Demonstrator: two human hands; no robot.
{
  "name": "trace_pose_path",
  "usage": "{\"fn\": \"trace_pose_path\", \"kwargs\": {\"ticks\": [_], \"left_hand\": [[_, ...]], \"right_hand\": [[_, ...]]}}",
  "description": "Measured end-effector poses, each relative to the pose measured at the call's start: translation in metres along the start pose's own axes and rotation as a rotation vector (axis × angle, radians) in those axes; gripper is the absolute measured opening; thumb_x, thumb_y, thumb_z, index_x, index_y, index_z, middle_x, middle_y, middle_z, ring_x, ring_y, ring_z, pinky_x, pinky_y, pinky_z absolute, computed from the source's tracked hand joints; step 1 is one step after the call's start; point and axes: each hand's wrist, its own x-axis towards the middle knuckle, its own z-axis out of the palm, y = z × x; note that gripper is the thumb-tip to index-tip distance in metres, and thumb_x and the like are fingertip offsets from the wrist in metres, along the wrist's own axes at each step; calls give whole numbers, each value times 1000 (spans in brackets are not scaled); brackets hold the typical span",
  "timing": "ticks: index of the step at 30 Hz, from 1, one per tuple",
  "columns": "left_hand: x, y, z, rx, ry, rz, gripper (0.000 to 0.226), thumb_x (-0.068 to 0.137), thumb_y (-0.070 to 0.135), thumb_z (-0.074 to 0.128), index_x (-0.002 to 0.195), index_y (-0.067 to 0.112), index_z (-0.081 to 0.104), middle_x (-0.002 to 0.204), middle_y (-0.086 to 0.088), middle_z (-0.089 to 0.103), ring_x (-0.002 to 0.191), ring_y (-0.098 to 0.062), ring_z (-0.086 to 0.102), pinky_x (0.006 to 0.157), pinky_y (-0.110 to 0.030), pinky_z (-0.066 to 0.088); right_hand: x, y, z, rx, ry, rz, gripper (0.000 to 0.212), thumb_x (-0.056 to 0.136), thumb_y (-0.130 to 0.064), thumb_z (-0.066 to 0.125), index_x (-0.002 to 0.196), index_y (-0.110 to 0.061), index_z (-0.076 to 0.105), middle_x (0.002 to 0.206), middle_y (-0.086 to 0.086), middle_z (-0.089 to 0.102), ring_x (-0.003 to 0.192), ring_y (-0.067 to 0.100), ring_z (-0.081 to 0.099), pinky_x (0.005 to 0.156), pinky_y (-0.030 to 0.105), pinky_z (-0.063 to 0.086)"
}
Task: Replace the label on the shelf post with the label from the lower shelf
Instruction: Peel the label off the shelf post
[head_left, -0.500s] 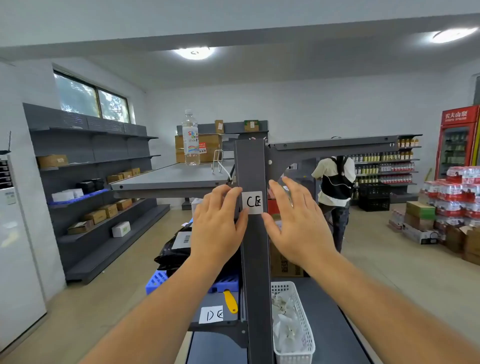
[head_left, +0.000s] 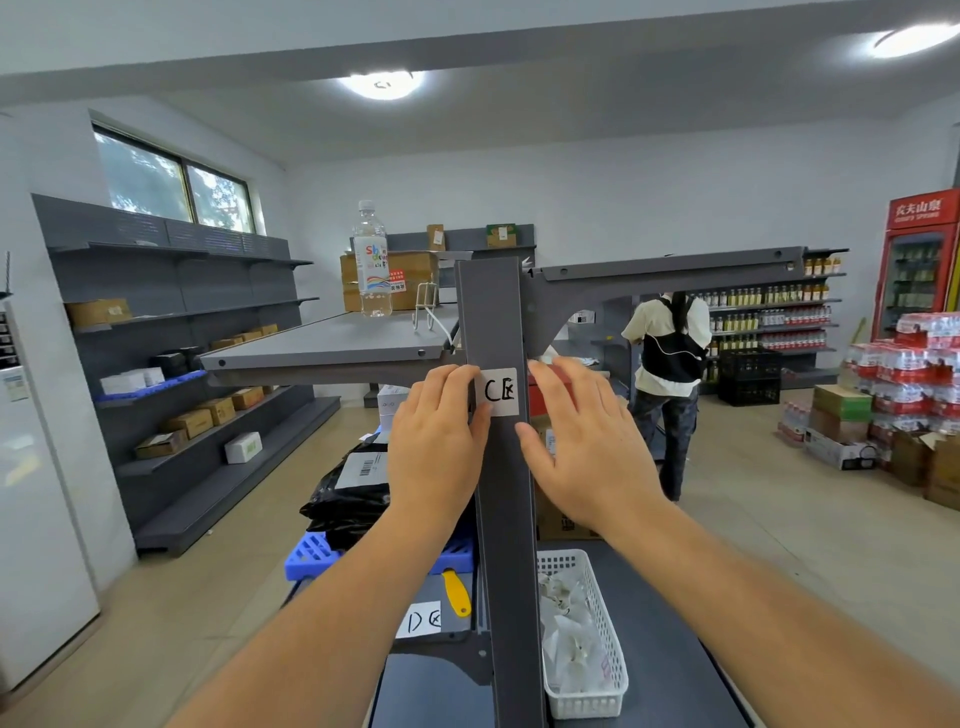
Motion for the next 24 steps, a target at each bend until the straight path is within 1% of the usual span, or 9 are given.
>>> {"fn": "trace_pose_path", "kwargs": {"ticks": [4, 8, 12, 18, 22, 24], "left_hand": [[0, 3, 1, 1, 38, -22, 26, 94, 25, 70, 119, 16, 64, 118, -3, 68, 102, -23, 65, 83, -37, 55], [1, 8, 0, -25, 78, -45, 20, 95, 23, 68, 113, 16, 67, 113, -2, 70, 97, -22, 66, 80, -36, 54], [4, 10, -2, -49, 88, -59, 16, 96, 25, 66, 109, 16, 67, 108, -2, 70, 94, -20, 65, 77, -37, 56], [10, 13, -5, -48, 75, -104, 11, 95, 25, 65, 103, 18, 67, 102, 0, 69, 90, -18, 63, 77, -38, 55], [11, 13, -5, -20, 15, -102, 7, 92, 25, 70, 95, 18, 70, 102, 1, 65, 88, -15, 60, 76, -33, 53], [6, 12, -5, -26, -2, -118, 8, 92, 26, 70, 94, 19, 70, 102, 2, 65, 87, -14, 60, 74, -32, 54]], "right_hand": [[1, 1, 2, 10, -2, 2, 65, 99, -49, 50, 156, -20, 40, 157, 7, 45, 144, 28, 44, 111, 44, 44], [4, 1, 4, 21, -6, 2, 64, 100, -49, 48, 155, -19, 41, 156, 8, 46, 143, 28, 45, 110, 45, 44], [5, -1, 5, 22, -4, -8, 63, 100, -48, 48, 154, -18, 41, 155, 8, 46, 141, 28, 45, 109, 44, 45], [5, -5, 3, 44, 8, -20, 60, 99, -47, 51, 152, -18, 43, 152, 8, 48, 138, 27, 48, 105, 43, 48], [5, -5, 3, 55, 8, -22, 59, 99, -47, 50, 150, -17, 45, 152, 8, 49, 137, 27, 49, 103, 44, 50], [4, -5, 1, 62, 16, -27, 59, 99, -47, 50, 149, -16, 45, 151, 9, 50, 137, 28, 49, 104, 45, 50]]}}
